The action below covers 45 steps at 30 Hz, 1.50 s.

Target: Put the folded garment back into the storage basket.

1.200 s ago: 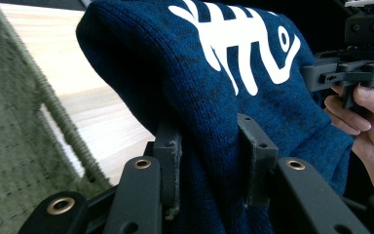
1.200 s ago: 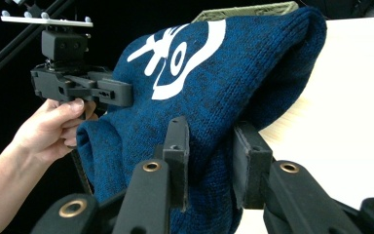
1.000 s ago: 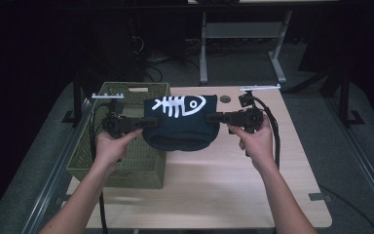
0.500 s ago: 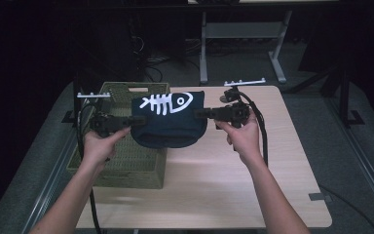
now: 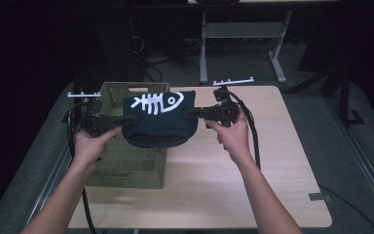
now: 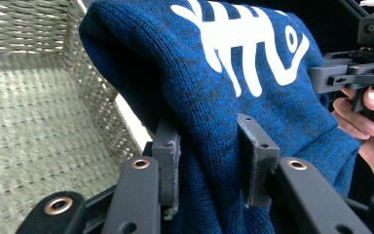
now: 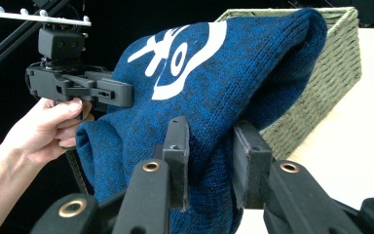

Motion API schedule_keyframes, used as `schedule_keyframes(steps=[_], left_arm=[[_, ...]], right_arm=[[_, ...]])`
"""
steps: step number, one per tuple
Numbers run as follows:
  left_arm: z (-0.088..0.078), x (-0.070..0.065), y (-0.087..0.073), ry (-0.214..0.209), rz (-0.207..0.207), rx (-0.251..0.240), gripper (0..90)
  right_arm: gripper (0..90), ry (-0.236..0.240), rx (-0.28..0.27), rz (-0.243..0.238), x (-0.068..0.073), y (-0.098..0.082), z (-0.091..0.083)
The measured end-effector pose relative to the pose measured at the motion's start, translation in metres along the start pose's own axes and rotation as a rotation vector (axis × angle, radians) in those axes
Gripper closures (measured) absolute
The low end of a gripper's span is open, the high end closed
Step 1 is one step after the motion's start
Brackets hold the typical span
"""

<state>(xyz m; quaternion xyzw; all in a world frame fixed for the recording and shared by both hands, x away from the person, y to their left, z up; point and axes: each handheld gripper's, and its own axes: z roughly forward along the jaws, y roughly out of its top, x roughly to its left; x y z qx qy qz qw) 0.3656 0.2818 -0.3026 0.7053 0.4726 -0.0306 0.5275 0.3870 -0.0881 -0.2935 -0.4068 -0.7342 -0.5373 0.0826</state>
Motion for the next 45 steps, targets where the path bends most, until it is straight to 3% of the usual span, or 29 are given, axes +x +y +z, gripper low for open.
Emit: schedule_keyframes(steps=[18, 45], left_arm=[[-0.023, 0.017, -0.002, 0.049, -0.009, -0.016, 65.1], [-0.052, 0.051, -0.009, 0.112, -0.081, -0.037, 64.5]], right_arm=[[70.9, 0.032, 0.01, -0.009, 0.008, 0.008, 0.031], [70.9, 0.054, 0.045, -0.007, 0.015, 0.011, 0.083]])
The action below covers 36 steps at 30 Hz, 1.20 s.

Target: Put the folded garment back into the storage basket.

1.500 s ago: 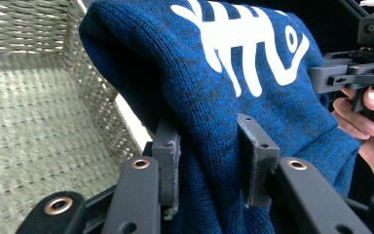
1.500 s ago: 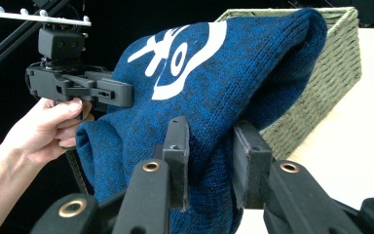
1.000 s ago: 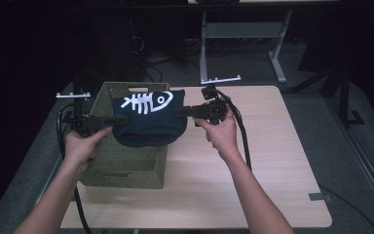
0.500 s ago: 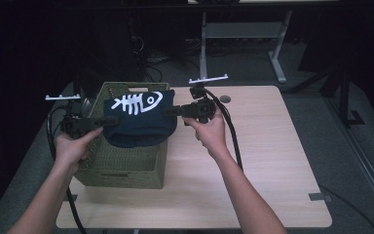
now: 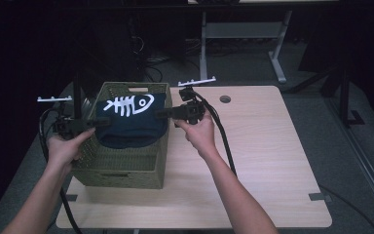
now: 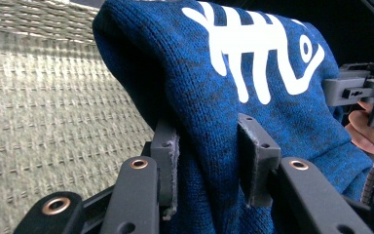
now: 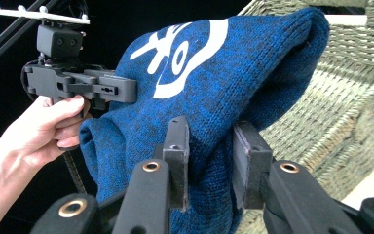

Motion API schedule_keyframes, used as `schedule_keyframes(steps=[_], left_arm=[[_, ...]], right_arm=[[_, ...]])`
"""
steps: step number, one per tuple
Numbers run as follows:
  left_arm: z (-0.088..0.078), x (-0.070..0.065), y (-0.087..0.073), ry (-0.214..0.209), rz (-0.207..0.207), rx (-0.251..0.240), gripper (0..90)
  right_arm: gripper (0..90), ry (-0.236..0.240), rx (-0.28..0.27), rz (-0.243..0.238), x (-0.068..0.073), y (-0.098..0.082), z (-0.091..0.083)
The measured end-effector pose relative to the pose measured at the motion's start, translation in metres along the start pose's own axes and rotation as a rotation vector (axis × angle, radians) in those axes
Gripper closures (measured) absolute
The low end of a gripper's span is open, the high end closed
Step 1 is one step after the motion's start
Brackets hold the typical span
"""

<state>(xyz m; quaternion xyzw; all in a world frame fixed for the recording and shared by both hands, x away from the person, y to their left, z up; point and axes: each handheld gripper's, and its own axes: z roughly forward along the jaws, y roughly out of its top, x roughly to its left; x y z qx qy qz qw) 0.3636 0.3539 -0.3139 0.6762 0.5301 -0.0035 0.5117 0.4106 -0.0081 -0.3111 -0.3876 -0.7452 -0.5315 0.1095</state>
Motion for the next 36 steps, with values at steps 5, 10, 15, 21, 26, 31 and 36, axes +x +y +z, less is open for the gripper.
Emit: schedule_keyframes(steps=[5, 10, 15, 21, 26, 31, 36], left_arm=[[-0.004, 0.007, -0.001, 0.018, -0.007, -0.002, 64.3], [-0.007, 0.013, -0.002, 0.039, -0.015, 0.0, 64.3], [-0.009, 0.018, -0.003, 0.05, -0.02, 0.003, 64.3], [-0.01, 0.025, -0.005, 0.066, -0.031, 0.004, 64.3], [-0.012, 0.03, -0.009, 0.081, -0.038, 0.004, 64.1], [-0.014, 0.036, -0.011, 0.096, -0.045, 0.005, 64.1], [-0.015, 0.04, -0.013, 0.113, -0.048, 0.014, 63.8]], right_arm=[[70.9, 0.005, 0.002, 0.001, -0.001, 0.0, 0.01], [70.9, 0.002, 0.013, 0.002, -0.001, -0.001, 0.021], [70.9, 0.01, 0.015, 0.006, -0.002, -0.002, 0.029], [70.9, 0.007, 0.023, 0.013, -0.002, -0.003, 0.037], [70.7, 0.003, 0.03, 0.011, -0.002, -0.004, 0.045], [70.6, 0.002, 0.039, 0.01, 0.0, -0.005, 0.053], [70.6, -0.007, 0.051, 0.002, 0.0, -0.007, 0.06]])
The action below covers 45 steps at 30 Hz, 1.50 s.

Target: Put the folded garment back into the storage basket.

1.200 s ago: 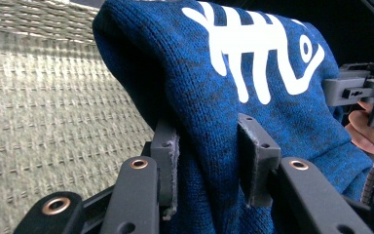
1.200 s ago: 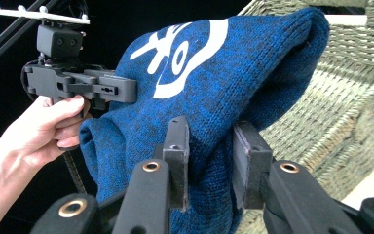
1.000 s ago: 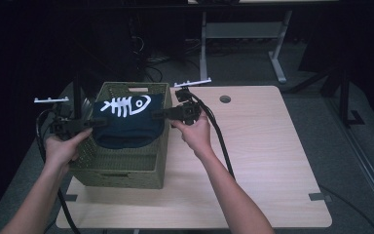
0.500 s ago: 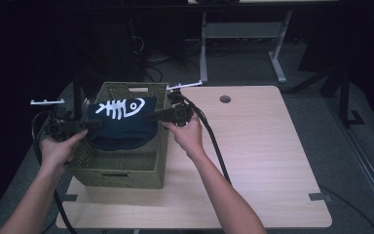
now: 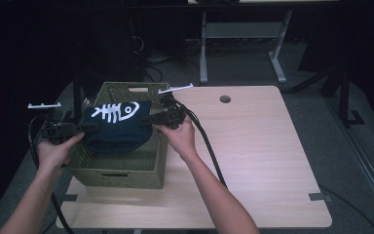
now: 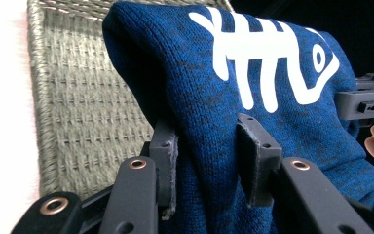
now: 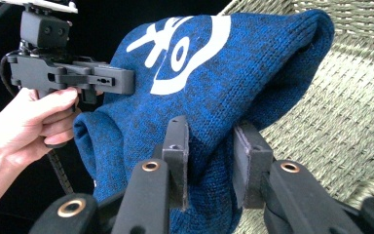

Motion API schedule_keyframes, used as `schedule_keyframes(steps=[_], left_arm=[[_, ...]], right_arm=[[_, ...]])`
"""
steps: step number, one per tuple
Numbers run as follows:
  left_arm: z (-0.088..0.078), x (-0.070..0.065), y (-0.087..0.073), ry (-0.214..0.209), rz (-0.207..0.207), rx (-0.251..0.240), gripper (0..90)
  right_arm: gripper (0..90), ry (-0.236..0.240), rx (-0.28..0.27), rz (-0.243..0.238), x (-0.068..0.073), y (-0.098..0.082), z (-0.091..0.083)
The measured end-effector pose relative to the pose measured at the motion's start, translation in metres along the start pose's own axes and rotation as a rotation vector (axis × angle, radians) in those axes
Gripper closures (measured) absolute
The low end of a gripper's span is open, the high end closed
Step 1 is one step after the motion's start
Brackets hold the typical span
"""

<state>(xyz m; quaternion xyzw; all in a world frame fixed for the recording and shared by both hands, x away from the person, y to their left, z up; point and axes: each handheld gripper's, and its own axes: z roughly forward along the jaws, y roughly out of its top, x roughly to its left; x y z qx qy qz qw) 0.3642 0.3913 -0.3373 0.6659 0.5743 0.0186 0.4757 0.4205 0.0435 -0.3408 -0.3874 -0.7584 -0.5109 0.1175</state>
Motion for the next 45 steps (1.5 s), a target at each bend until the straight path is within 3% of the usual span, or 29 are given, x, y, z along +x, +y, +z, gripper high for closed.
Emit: schedule_keyframes(steps=[21, 39, 43, 45], left_arm=[[0.019, 0.01, -0.005, 0.074, 0.018, 0.072, 62.0], [0.029, 0.01, -0.005, 0.12, 0.057, 0.122, 61.6], [0.032, 0.01, -0.005, 0.146, 0.074, 0.124, 57.6], [0.032, 0.011, -0.004, 0.156, 0.077, 0.108, 51.2]], right_arm=[[70.3, -0.048, 0.043, 0.011, -0.014, -0.013, 0.019], [68.0, -0.124, 0.072, -0.029, -0.012, -0.018, 0.023], [65.1, -0.142, 0.077, -0.032, -0.012, -0.02, 0.023], [58.0, -0.192, 0.081, -0.057, -0.01, -0.02, 0.022]])
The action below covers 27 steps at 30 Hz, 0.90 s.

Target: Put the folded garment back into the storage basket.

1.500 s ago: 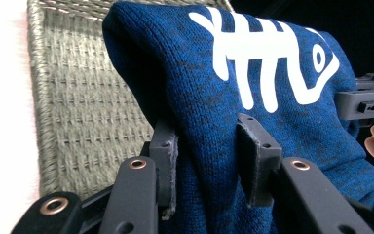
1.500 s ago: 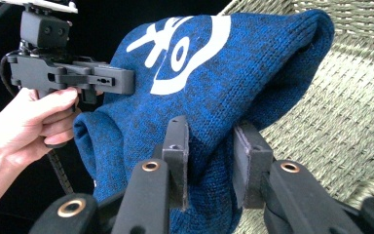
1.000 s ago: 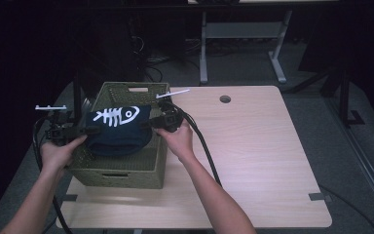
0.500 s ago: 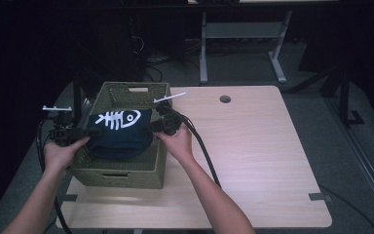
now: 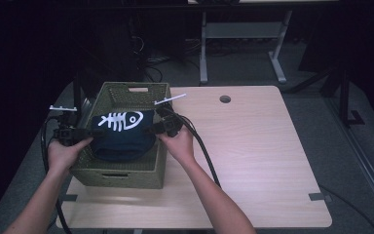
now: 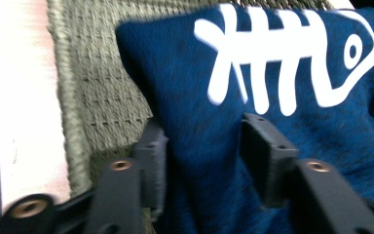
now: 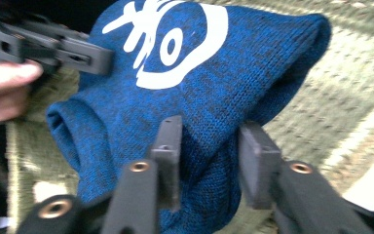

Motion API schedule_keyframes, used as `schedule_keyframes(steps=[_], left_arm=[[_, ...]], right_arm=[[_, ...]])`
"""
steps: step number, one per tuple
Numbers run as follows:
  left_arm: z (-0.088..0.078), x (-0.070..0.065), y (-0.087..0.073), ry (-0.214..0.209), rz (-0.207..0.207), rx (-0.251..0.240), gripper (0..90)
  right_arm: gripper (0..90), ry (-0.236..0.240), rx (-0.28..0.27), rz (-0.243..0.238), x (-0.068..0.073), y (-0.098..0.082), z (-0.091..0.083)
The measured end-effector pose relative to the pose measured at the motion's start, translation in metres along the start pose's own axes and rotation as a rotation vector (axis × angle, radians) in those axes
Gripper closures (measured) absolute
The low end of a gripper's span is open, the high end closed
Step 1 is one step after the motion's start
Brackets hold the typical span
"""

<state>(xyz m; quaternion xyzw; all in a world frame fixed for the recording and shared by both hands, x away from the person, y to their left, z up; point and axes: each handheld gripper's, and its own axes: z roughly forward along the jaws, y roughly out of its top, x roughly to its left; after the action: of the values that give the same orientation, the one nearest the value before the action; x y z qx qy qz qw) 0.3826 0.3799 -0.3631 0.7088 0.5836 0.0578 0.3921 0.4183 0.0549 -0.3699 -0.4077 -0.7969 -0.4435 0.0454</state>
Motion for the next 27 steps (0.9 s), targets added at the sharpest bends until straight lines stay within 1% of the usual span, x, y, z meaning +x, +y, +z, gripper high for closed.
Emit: schedule_keyframes(steps=[1, 2, 3, 4, 6, 9, 11, 13, 14, 16, 17, 19, 21, 23, 27], left_arm=[[0.0, 0.0, 0.0, 0.01, -0.001, -0.009, 49.6], [0.0, 0.0, 0.001, 0.025, 0.008, -0.005, 49.1], [0.0, -0.001, 0.002, 0.032, 0.013, -0.017, 48.1], [-0.001, -0.002, 0.003, 0.031, 0.02, -0.021, 48.1], [-0.002, -0.003, 0.004, 0.012, 0.015, -0.033, 48.2], [-0.004, -0.008, 0.006, -0.005, 0.027, -0.045, 48.8], [-0.005, -0.011, 0.006, -0.025, 0.027, -0.054, 48.7], [-0.005, -0.015, 0.006, -0.037, 0.025, -0.062, 48.8], [-0.005, -0.016, 0.006, -0.039, 0.034, -0.058, 48.7], [-0.007, -0.019, 0.006, -0.049, 0.038, -0.069, 48.3], [-0.007, -0.021, 0.006, -0.059, 0.038, -0.073, 48.1], [-0.009, -0.024, 0.005, -0.069, 0.033, -0.09, 47.4], [-0.01, -0.027, 0.005, -0.085, 0.04, -0.094, 47.0], [-0.011, -0.031, 0.004, -0.087, 0.053, -0.094, 46.8], [-0.011, -0.036, 0.005, -0.11, 0.046, -0.111, 44.4]], right_arm=[[56.1, -0.035, -0.008, -0.024, 0.002, 0.0, -0.001], [54.9, -0.059, -0.017, -0.041, 0.003, 0.001, -0.003], [54.5, -0.071, -0.024, -0.043, 0.003, 0.002, -0.006], [54.4, -0.073, -0.033, -0.046, 0.002, 0.003, -0.008], [53.9, -0.074, -0.043, -0.044, 0.001, 0.004, -0.011], [53.9, -0.05, -0.038, -0.033, -0.001, 0.005, -0.014], [53.6, -0.019, -0.039, -0.027, -0.003, 0.005, -0.017], [53.2, -0.004, -0.041, -0.019, -0.002, 0.005, -0.02], [52.7, 0.009, -0.047, -0.023, -0.003, 0.005, -0.022], [52.2, 0.033, -0.059, -0.016, -0.004, 0.004, -0.027], [51.5, 0.036, -0.063, -0.017, -0.004, 0.004, -0.029], [50.9, 0.062, -0.071, -0.008, -0.005, 0.003, -0.034], [50.1, 0.069, -0.074, -0.011, -0.006, 0.003, -0.038], [49.2, 0.09, -0.082, -0.011, -0.009, 0.001, -0.043], [46.4, 0.123, -0.099, -0.003, -0.015, -0.003, -0.051]])
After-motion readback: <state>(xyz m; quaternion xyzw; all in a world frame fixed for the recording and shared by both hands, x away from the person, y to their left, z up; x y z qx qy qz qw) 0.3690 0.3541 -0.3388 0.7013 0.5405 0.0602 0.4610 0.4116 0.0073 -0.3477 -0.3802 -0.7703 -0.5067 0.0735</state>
